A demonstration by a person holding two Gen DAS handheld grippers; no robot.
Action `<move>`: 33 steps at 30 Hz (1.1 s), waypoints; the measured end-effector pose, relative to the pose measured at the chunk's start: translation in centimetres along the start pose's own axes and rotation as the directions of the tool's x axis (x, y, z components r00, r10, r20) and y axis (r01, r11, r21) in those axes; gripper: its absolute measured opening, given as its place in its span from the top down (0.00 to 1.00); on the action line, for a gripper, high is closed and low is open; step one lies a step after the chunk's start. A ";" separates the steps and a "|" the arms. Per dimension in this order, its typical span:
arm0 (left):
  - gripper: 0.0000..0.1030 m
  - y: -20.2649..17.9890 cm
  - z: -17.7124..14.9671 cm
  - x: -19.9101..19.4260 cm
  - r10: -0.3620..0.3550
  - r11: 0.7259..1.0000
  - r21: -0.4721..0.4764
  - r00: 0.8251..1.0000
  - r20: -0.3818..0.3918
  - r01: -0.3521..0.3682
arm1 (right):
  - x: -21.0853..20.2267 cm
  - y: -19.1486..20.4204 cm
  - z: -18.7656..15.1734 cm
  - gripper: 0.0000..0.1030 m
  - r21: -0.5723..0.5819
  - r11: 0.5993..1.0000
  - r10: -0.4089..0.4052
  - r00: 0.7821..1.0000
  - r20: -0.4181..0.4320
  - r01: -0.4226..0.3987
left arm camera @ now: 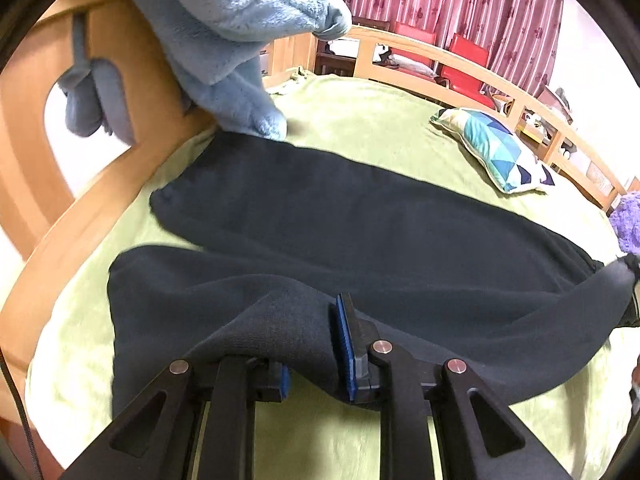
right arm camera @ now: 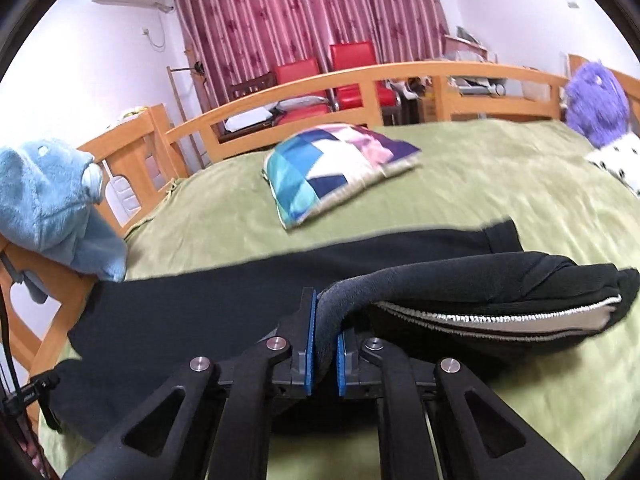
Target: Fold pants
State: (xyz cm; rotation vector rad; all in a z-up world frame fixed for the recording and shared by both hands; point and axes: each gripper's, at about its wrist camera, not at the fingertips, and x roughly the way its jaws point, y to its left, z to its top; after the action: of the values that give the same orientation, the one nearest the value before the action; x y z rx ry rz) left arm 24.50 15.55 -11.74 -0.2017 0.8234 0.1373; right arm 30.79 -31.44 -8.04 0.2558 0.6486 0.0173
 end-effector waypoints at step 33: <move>0.38 -4.6 6.3 2.5 -0.012 0.999 0.036 0.999 0.035 0.011 | 2.2 -5.3 -10.0 0.45 -0.044 0.993 -0.120 0.961 -0.249 0.112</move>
State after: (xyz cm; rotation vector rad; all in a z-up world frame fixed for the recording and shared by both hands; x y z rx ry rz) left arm 31.63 12.62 -8.86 -0.1694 0.7893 0.1147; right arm 26.15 -34.04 -18.30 0.1875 0.9148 -0.0539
